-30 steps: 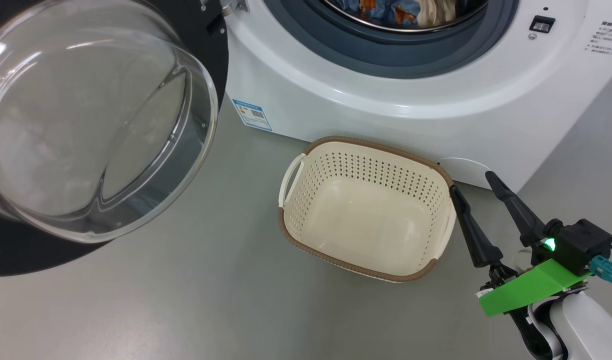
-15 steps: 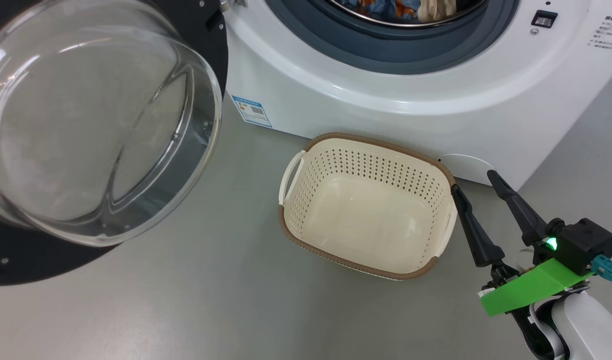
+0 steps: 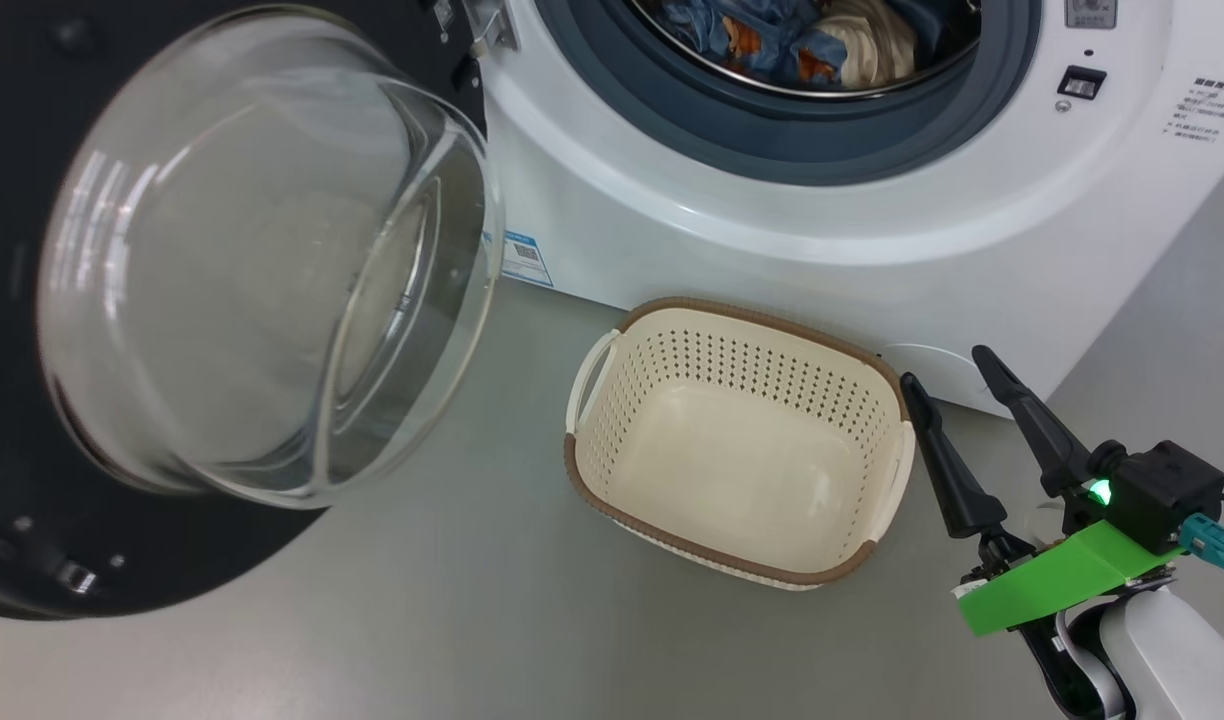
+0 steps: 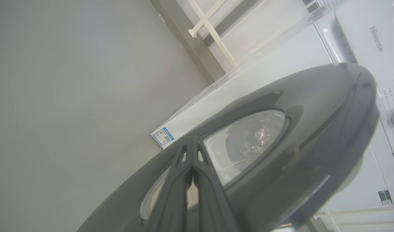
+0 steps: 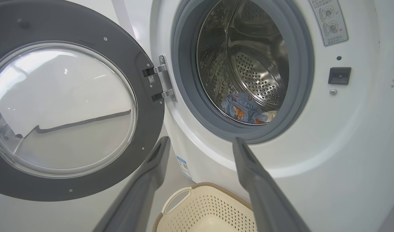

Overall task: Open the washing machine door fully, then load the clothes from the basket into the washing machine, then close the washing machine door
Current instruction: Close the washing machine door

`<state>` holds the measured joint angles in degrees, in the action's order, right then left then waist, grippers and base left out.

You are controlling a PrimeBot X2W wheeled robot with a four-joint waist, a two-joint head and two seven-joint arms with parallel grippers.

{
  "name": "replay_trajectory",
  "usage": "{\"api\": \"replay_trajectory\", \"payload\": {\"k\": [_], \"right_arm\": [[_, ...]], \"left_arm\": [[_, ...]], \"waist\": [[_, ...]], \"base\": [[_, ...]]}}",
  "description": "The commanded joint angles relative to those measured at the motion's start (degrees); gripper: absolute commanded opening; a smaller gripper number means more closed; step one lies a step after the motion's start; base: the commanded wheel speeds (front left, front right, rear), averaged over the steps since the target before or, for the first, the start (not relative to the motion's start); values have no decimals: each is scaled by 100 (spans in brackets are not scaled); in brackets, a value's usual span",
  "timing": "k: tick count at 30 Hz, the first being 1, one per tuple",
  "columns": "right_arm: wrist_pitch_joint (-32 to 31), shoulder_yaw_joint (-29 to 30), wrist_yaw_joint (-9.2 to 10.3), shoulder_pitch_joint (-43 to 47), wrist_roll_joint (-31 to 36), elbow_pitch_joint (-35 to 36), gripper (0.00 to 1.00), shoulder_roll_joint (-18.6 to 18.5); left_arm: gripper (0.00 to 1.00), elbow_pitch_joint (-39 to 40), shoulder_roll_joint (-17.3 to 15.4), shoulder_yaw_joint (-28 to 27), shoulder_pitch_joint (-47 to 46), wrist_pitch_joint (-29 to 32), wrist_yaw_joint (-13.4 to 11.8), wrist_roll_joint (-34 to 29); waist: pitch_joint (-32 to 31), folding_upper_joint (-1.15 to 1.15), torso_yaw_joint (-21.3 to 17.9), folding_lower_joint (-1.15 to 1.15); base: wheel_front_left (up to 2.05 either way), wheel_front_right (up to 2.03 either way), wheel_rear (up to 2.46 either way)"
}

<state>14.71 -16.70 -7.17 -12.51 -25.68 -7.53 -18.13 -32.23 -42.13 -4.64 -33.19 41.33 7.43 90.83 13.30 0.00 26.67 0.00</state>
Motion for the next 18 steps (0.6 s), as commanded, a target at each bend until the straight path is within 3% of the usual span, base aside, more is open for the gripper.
{"api": "replay_trajectory", "payload": {"k": [1,18], "right_arm": [[29,-79,-32,33,-35,118,100,8],[29,137,-32,352,-33,109,100,30]], "left_arm": [[0,349,-265,-69,54,202,6,58],[0,2182,-141,439,424,982,6,40]], "waist": [[-91,0,31,0],[-541,0,-63,0]], "base": [[0,0,0],[0,0,0]]}}
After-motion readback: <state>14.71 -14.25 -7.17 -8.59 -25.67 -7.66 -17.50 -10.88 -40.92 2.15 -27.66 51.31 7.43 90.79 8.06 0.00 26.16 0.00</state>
